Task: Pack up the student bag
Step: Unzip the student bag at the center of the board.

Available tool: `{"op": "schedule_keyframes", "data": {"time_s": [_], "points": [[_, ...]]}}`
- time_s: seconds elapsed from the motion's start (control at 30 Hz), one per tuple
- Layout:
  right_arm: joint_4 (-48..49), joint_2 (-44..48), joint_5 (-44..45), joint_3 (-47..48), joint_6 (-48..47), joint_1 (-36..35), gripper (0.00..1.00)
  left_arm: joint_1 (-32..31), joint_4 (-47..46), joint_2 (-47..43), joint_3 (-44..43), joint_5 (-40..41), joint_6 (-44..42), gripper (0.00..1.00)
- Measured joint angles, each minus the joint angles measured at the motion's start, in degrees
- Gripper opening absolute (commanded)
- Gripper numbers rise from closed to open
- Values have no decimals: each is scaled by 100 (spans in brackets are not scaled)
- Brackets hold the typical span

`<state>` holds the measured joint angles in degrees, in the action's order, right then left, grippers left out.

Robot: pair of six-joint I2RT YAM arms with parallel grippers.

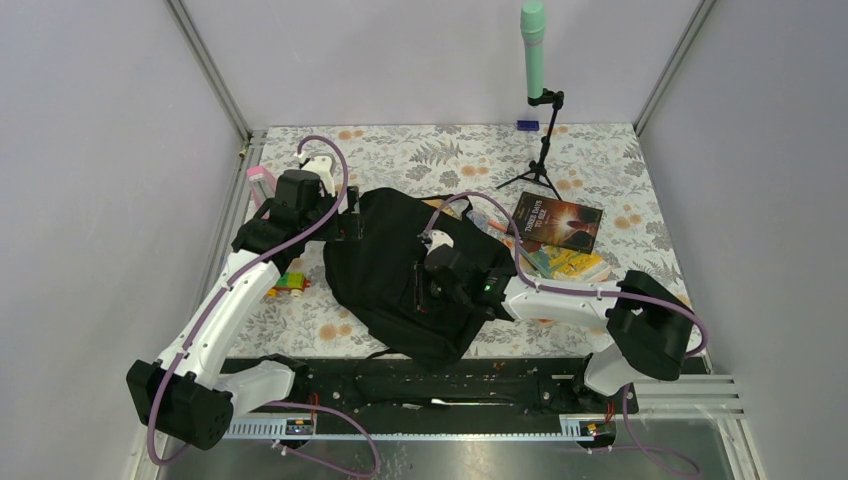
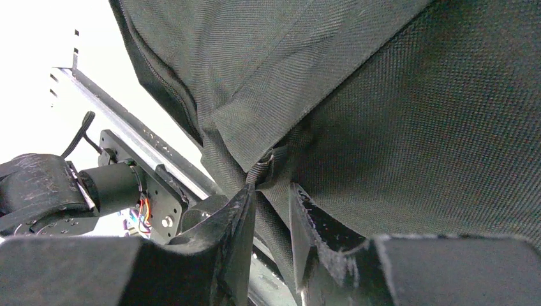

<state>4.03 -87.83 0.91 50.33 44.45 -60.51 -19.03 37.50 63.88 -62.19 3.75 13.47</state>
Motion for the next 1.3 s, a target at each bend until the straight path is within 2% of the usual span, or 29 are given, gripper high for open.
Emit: {"op": "schedule_keyframes", "data": {"time_s": [0.27,0.4,0.53,0.73,1.13,1.3], "points": [[116,-103,-2,7,-2,-4,35,0,0,0,0,0,0,99],[144,-168,-4,7,-2,-4,33,0,0,0,0,0,0,99],[162,-192,-7,7,0,-4,18,0,0,0,0,0,0,99],[306,-192,-50,7,-22,-9,0,0,0,0,0,-4,0,99],[310,-111,136,-20,-205,-11,0,-33,-127,-7,199,-315,-2,97],[199,107,433,-26,-450,-13,0,-341,-284,-179,404,-529,11,97]]}}
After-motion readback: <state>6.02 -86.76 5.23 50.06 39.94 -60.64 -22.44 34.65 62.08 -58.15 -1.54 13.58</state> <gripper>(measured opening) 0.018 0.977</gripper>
